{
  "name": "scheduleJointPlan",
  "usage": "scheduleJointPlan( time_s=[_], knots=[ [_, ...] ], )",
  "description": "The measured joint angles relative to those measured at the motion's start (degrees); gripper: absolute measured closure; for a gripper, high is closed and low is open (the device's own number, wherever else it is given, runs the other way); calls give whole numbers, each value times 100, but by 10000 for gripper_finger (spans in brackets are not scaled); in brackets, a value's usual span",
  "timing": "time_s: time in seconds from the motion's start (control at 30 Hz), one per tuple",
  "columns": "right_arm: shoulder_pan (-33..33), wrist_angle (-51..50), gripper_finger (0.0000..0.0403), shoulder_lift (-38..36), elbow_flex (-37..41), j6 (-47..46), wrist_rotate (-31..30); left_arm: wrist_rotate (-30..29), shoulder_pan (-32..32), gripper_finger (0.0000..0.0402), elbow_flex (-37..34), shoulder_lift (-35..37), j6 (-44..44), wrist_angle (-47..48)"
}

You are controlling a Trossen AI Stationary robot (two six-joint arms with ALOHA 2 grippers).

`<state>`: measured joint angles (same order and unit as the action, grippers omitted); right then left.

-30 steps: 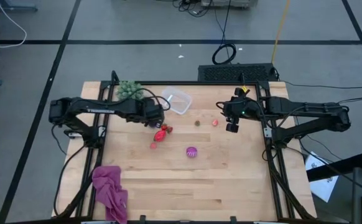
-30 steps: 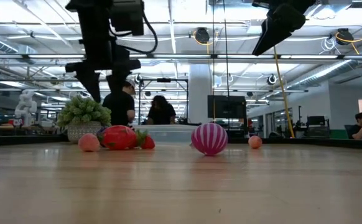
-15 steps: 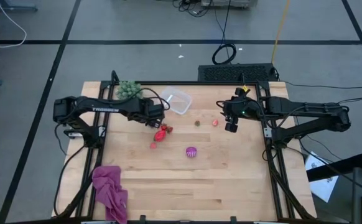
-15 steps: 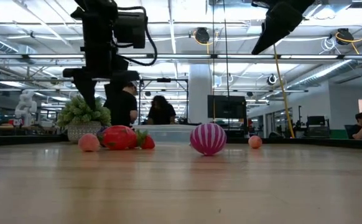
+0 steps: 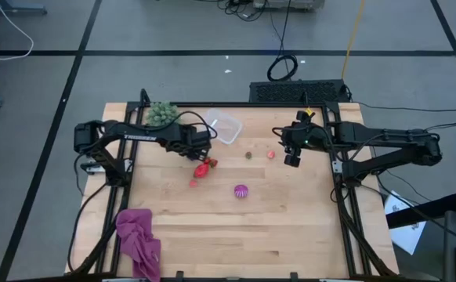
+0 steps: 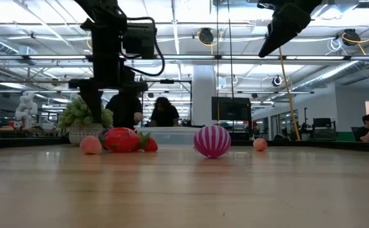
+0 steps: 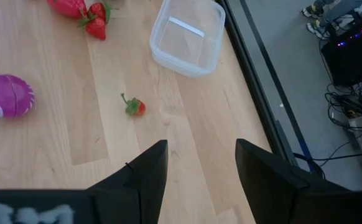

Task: Pick and placing Produce into tupperware
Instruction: Put the purple grape into the transparent bin

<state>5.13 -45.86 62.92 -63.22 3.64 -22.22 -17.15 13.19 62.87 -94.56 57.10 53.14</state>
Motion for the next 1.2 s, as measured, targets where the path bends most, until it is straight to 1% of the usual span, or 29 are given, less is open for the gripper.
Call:
scheduleJointPlan(
  time_s=[0.1, 0.37, 0.8, 0.97, 1.2],
  knots=[
    [0, 4, 222, -2, 0, 0, -2, 65, 78, 108, -2, -49, -13, 86],
    [0, 12, 222, -2, 0, 0, 1, 192, 232, 108, -1, -192, -13, -55],
    [0, 12, 222, 0, 0, -10, 3, 322, 292, 108, -2, -274, 17, -225],
    [0, 11, 222, 0, 0, -210, 5, 322, 293, 108, -2, -412, 17, -246],
    [0, 12, 222, -2, 0, -214, 5, 462, 297, 108, -2, -785, -46, -270]
  ],
)
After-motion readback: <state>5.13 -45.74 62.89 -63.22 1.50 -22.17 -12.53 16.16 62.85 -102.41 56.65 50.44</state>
